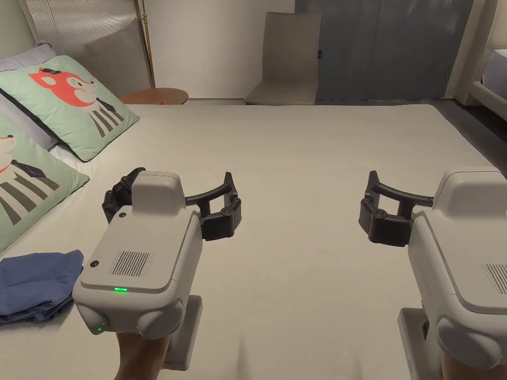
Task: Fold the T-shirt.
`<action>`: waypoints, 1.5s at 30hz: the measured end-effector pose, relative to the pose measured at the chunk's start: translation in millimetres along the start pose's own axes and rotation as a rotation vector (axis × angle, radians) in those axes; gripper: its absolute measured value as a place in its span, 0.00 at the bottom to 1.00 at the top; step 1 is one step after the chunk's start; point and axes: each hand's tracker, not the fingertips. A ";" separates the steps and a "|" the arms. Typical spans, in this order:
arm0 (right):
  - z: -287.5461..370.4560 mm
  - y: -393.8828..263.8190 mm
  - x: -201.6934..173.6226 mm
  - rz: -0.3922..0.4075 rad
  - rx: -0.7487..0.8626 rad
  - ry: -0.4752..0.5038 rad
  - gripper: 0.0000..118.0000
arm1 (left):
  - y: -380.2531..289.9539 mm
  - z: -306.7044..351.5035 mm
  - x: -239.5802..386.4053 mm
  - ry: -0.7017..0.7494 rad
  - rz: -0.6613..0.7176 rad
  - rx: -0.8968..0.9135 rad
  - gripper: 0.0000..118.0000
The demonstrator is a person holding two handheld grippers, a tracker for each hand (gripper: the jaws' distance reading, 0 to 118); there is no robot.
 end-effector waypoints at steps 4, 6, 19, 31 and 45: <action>1.3 1.4 0.1 -0.004 0.000 -0.001 1.00 | 1.0 0.3 0.2 0.002 0.001 0.003 0.94; 2.1 2.0 0.2 -0.003 0.001 -0.002 1.00 | 1.1 -0.1 0.1 -0.001 0.000 0.000 0.94; 1.3 0.6 1.8 -0.003 0.002 -0.004 1.00 | -0.7 -2.3 -1.2 0.002 -0.001 -0.003 0.94; 0.7 -0.4 3.2 -0.004 0.002 -0.005 1.00 | -1.5 -2.8 0.2 -0.002 -0.002 -0.005 0.94; 0.2 0.5 2.7 -0.002 -0.005 -0.002 1.00 | -0.9 -2.3 0.9 -0.001 -0.005 -0.008 0.94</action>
